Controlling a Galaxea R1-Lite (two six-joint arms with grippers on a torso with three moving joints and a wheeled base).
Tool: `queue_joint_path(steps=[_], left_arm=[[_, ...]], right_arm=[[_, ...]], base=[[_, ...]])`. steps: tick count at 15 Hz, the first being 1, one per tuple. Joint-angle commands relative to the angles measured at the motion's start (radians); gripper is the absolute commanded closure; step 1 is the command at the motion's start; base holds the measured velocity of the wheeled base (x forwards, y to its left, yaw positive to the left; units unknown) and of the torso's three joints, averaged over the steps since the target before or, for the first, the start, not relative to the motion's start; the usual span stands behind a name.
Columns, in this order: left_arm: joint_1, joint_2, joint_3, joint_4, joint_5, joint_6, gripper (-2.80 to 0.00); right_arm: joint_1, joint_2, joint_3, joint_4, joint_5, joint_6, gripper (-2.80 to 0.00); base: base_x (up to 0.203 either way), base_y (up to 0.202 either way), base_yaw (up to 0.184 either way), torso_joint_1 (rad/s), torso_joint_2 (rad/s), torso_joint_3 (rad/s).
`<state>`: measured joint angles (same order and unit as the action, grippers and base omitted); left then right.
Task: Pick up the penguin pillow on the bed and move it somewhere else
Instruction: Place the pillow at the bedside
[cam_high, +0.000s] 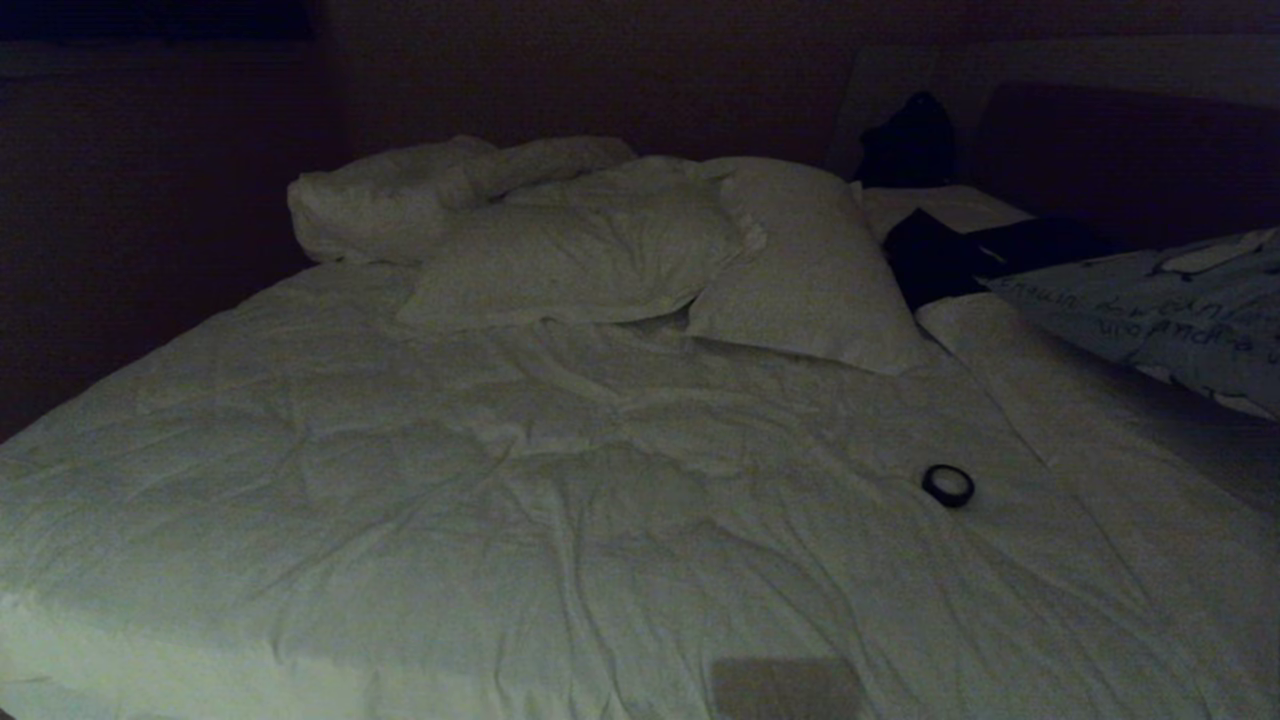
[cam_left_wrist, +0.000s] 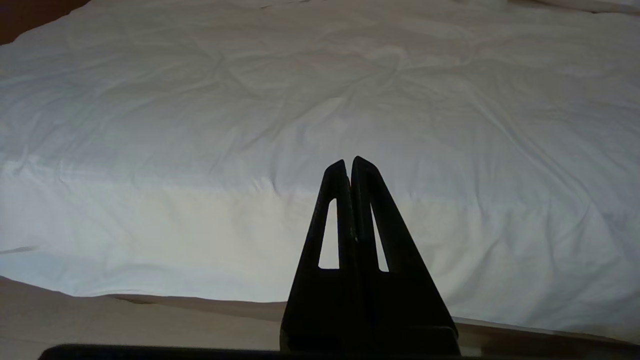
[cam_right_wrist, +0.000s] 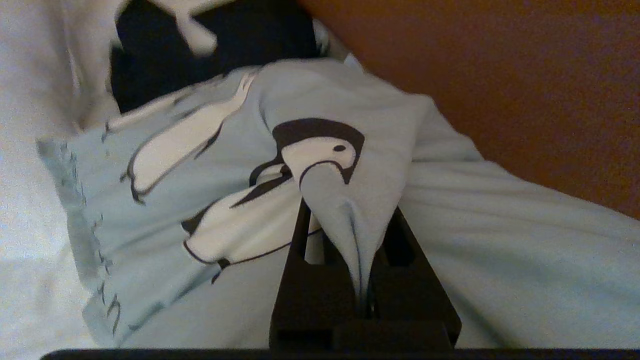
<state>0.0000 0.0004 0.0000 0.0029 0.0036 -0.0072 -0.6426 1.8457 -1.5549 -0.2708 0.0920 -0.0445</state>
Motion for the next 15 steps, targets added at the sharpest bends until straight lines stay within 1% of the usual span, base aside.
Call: queue_joint_path(steps=[1, 5, 8, 12, 15], left_arm=[[0.0, 0.0, 0.002, 0.0, -0.001, 0.0, 0.0], [-0.001, 0.0, 0.002, 0.0, 0.0, 0.0, 0.0], [0.0, 0.0, 0.002, 0.0, 0.0, 0.0, 0.0], [0.0, 0.0, 0.002, 0.0, 0.001, 0.0, 0.0], [0.0, 0.0, 0.002, 0.0, 0.001, 0.0, 0.0]], right_arm=[[-0.002, 0.013, 0.005, 0.016, 0.03, -0.007, 0.0], [-0.002, 0.049, 0.009, -0.106, 0.037, 0.0, 0.0], [-0.002, 0.046, 0.004, -0.108, 0.035, 0.004, 0.0], [-0.002, 0.047, -0.004, -0.155, 0.035, 0.07, 0.0], [-0.002, 0.063, 0.001, -0.177, 0.037, 0.071, 0.0]], base=[[0.0, 0.0, 0.0, 0.0, 0.0, 0.0], [0.0, 0.0, 0.0, 0.0, 0.0, 0.0], [0.0, 0.0, 0.0, 0.0, 0.0, 0.0], [0.0, 0.0, 0.0, 0.0, 0.0, 0.0], [0.0, 0.0, 0.0, 0.0, 0.0, 0.0]])
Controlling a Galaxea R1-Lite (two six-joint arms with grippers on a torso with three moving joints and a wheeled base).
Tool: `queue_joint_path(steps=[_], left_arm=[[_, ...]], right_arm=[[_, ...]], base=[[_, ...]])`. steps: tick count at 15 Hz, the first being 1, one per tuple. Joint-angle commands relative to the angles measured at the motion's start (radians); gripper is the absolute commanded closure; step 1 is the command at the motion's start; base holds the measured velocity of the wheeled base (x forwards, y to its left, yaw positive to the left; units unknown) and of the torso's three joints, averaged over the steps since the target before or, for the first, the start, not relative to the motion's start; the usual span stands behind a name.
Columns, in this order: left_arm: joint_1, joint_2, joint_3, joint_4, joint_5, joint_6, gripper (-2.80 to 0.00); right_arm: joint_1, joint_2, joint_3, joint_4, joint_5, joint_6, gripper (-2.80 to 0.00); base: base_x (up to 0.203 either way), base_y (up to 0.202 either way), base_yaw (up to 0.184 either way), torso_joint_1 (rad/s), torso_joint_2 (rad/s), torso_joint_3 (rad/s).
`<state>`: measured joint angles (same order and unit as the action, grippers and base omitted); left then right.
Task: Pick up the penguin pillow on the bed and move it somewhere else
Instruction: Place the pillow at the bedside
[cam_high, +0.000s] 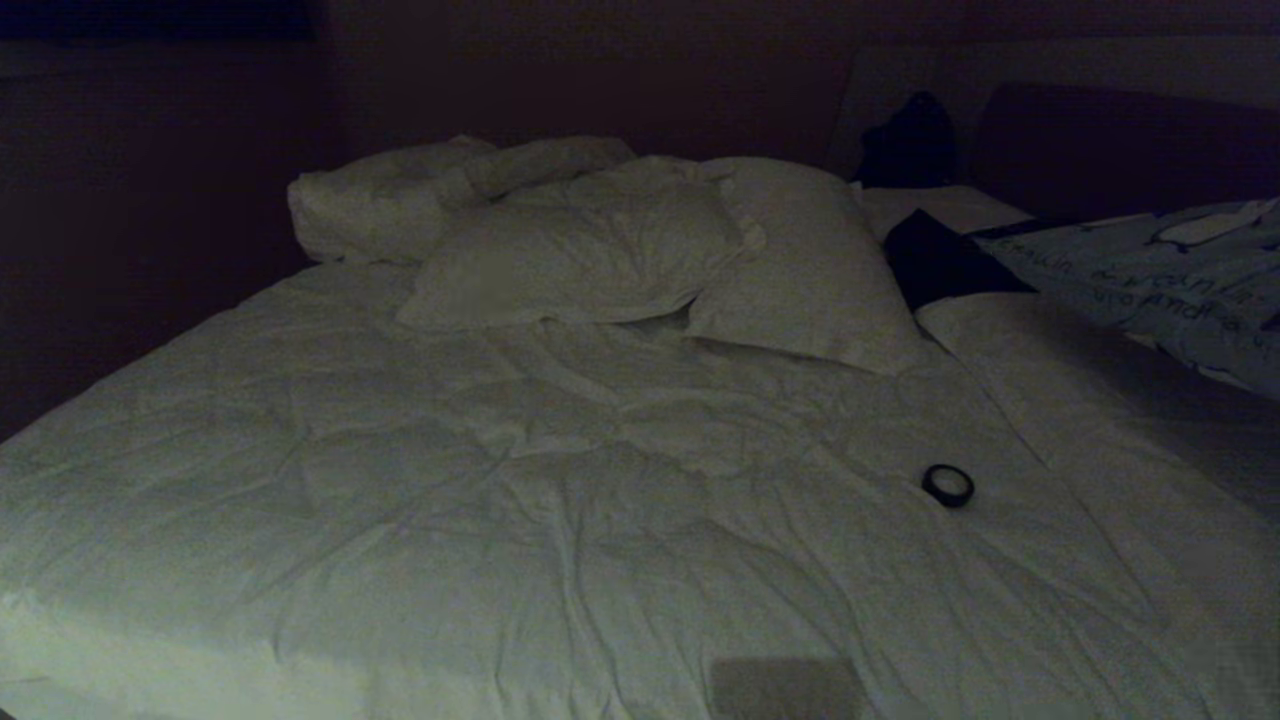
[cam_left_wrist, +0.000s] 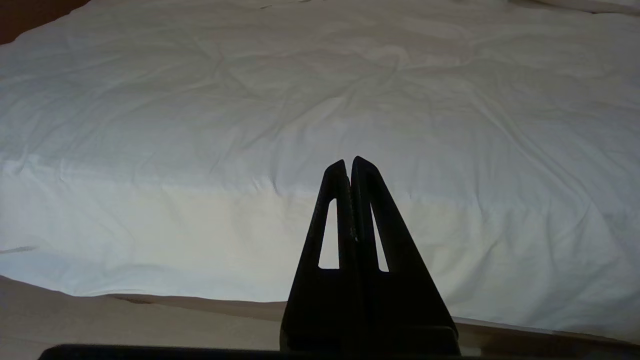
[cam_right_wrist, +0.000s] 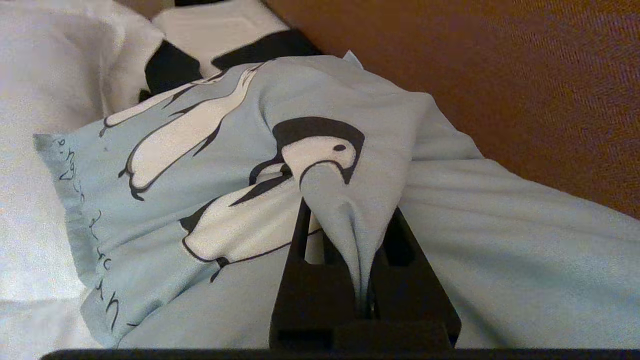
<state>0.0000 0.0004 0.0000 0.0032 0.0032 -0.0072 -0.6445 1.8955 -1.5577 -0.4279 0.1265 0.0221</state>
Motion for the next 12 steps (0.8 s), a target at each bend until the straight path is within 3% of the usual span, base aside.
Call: queue_joint_path(steps=[1, 5, 12], left_arm=[[-0.001, 0.0, 0.002, 0.0, 0.001, 0.0, 0.0], [0.0, 0.0, 0.002, 0.0, 0.001, 0.0, 0.0], [-0.001, 0.0, 0.002, 0.0, 0.001, 0.0, 0.0]], right_arm=[[0.0, 0.027, 0.006, -0.039, 0.001, 0.004, 0.0], [0.0, 0.1, 0.004, -0.159, 0.0, -0.005, 0.0], [0.0, 0.094, 0.001, -0.165, -0.013, -0.01, 0.0]], base=[[0.0, 0.0, 0.0, 0.0, 0.0, 0.0], [0.0, 0.0, 0.0, 0.0, 0.0, 0.0], [0.0, 0.0, 0.0, 0.0, 0.0, 0.0]])
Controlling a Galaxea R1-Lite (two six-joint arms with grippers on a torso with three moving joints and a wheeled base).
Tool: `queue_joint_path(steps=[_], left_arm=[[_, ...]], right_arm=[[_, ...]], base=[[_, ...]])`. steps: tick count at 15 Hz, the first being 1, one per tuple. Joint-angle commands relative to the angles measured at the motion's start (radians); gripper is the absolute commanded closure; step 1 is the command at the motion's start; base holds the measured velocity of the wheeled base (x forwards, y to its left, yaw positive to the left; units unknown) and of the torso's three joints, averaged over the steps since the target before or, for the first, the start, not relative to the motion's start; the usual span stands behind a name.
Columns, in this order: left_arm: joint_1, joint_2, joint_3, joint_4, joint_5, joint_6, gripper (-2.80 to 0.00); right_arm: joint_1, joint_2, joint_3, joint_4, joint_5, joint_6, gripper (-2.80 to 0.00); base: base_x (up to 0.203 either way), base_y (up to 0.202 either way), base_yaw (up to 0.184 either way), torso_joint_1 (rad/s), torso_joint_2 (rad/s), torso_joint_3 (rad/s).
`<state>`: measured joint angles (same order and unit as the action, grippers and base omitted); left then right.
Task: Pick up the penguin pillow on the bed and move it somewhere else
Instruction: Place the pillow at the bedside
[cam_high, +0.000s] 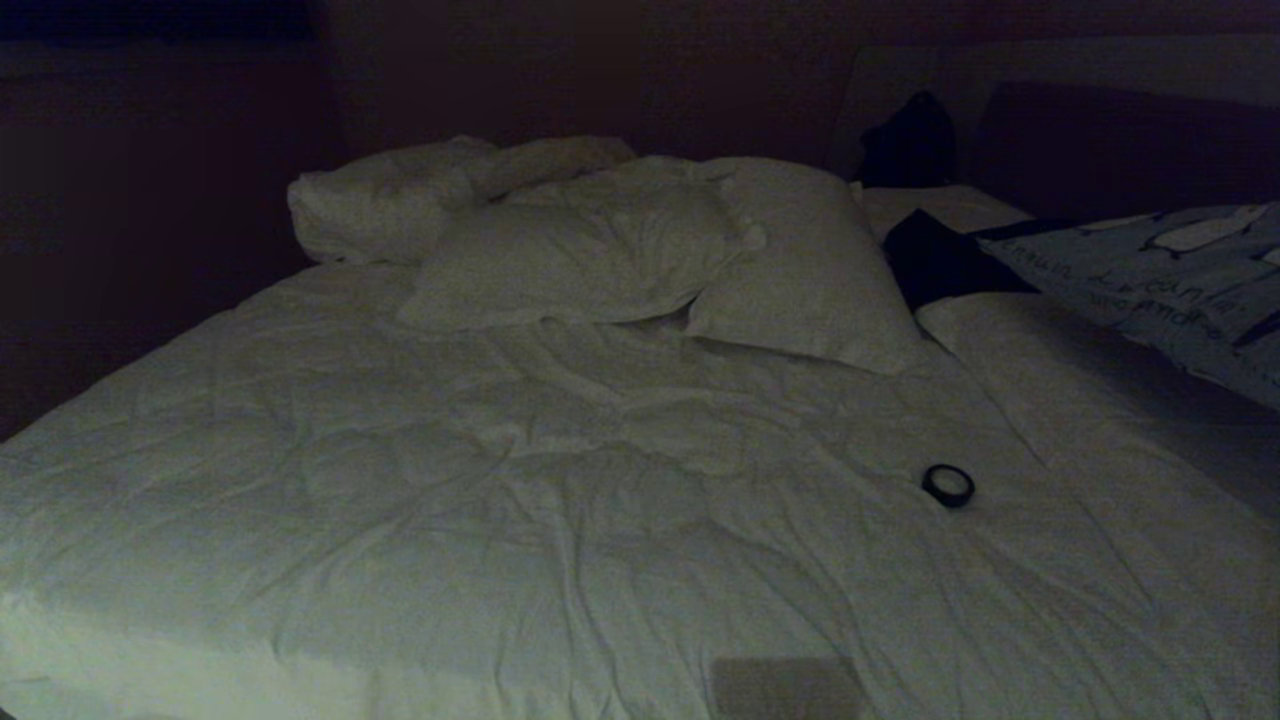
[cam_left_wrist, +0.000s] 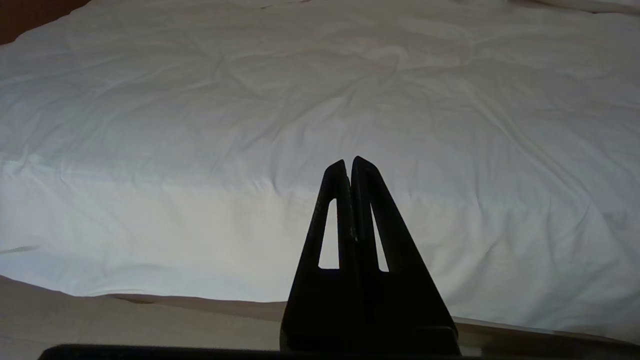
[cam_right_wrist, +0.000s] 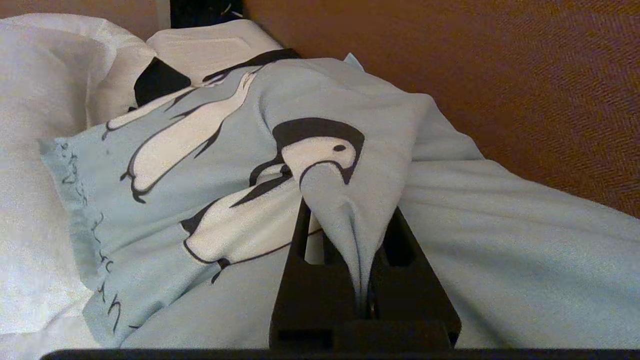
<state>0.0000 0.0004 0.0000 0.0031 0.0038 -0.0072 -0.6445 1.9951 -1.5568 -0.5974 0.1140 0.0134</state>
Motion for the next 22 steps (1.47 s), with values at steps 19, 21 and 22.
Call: queue_joint_path(steps=[19, 21, 22], left_arm=[[0.0, 0.0, 0.002, 0.0, -0.001, 0.0, 0.0], [0.0, 0.0, 0.002, 0.0, -0.001, 0.0, 0.0], [0.0, 0.0, 0.002, 0.0, 0.0, 0.0, 0.0]], right_arm=[[0.006, -0.01, -0.024, 0.163, -0.127, -0.09, 0.0], [0.006, -0.006, -0.019, 0.162, -0.125, -0.092, 0.0], [0.006, -0.004, -0.018, 0.162, -0.125, -0.093, 0.0]], base=[[0.0, 0.0, 0.0, 0.0, 0.0, 0.0], [0.0, 0.0, 0.0, 0.0, 0.0, 0.0], [0.0, 0.0, 0.0, 0.0, 0.0, 0.0]])
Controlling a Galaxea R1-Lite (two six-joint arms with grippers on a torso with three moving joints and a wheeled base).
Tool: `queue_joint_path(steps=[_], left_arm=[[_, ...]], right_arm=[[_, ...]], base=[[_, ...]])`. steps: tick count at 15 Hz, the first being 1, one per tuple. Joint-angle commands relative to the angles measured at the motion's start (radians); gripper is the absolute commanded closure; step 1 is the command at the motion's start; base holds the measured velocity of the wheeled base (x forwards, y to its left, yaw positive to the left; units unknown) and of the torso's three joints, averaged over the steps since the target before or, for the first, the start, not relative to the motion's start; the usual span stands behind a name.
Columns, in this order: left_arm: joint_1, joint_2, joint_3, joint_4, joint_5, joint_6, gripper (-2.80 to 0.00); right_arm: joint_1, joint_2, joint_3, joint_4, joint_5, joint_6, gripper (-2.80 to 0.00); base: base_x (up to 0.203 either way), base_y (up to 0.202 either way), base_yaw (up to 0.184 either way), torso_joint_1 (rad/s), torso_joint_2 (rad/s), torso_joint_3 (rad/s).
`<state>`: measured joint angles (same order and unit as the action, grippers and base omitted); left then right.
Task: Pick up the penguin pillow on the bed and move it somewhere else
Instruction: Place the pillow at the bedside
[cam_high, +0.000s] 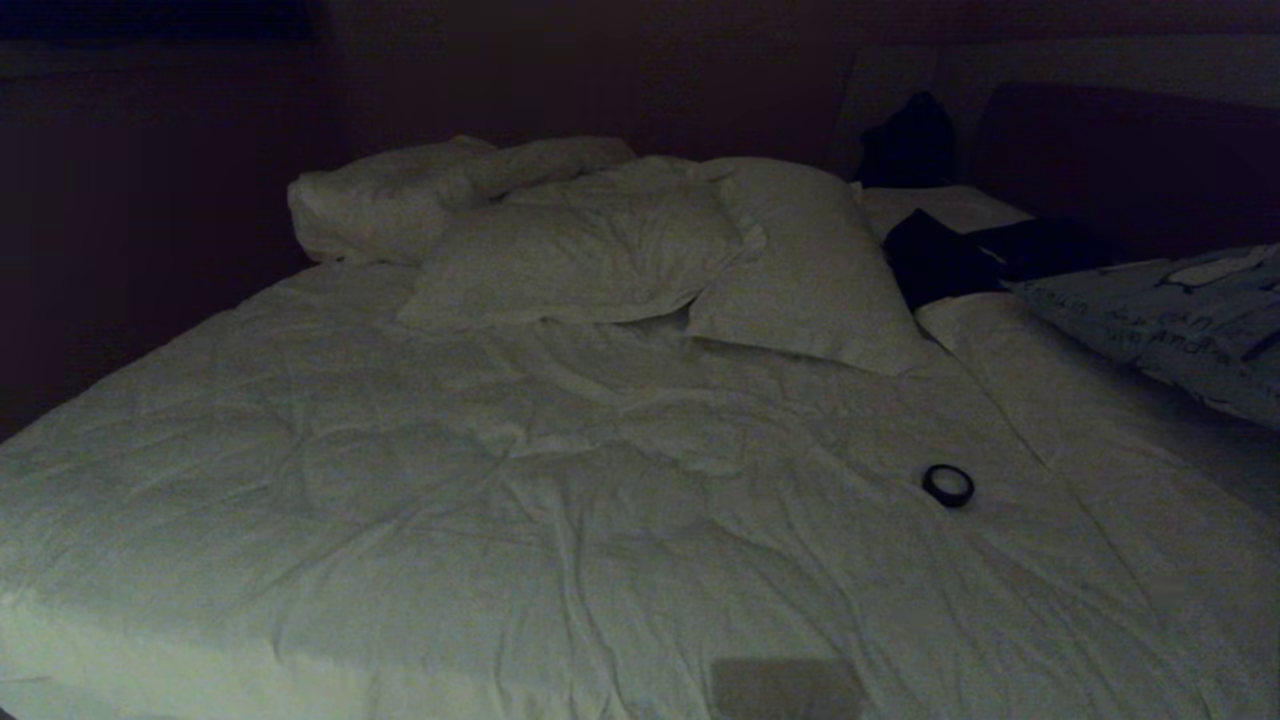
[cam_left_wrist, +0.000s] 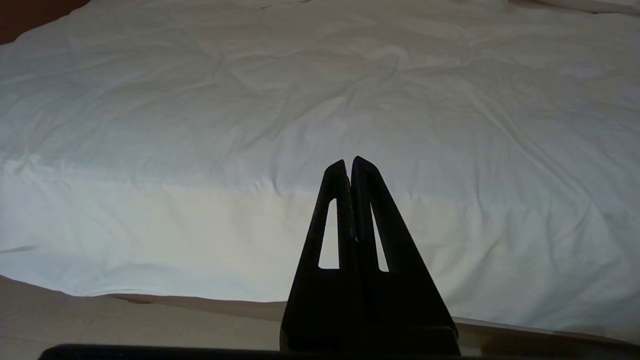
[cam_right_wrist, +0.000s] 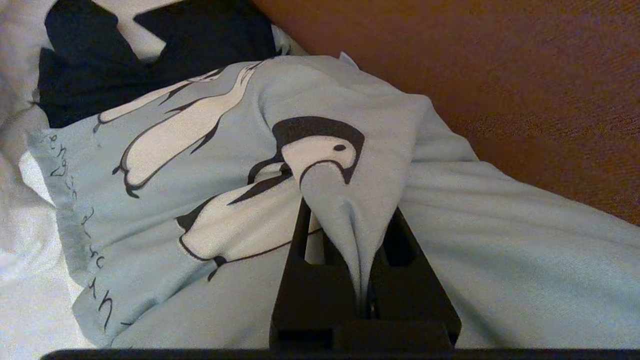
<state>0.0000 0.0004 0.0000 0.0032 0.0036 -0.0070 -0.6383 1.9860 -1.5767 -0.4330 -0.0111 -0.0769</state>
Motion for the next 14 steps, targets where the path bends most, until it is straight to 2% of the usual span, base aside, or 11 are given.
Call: queue_joint_path(steps=[1, 2, 3, 9, 14], left_arm=[[0.0, 0.0, 0.002, 0.0, -0.001, -0.001, 0.0], [0.0, 0.0, 0.002, 0.0, 0.0, -0.001, 0.0], [0.0, 0.0, 0.002, 0.0, 0.0, -0.001, 0.0], [0.0, 0.0, 0.002, 0.0, 0.001, -0.001, 0.0], [0.0, 0.0, 0.002, 0.0, 0.0, -0.001, 0.0]], right_arm=[[0.0, 0.004, 0.006, -0.004, 0.003, -0.004, 0.0], [0.0, 0.004, 0.01, -0.004, 0.005, -0.006, 0.0], [0.0, 0.004, 0.012, -0.004, 0.005, -0.008, -2.8], [0.002, -0.024, 0.028, -0.007, 0.005, -0.019, -2.8], [0.003, -0.159, 0.112, -0.012, 0.006, -0.018, -2.8]], base=[[0.0, 0.0, 0.0, 0.0, 0.0, 0.0], [0.0, 0.0, 0.0, 0.0, 0.0, 0.0], [0.0, 0.0, 0.0, 0.0, 0.0, 0.0], [0.0, 0.0, 0.0, 0.0, 0.0, 0.0], [0.0, 0.0, 0.0, 0.0, 0.0, 0.0]])
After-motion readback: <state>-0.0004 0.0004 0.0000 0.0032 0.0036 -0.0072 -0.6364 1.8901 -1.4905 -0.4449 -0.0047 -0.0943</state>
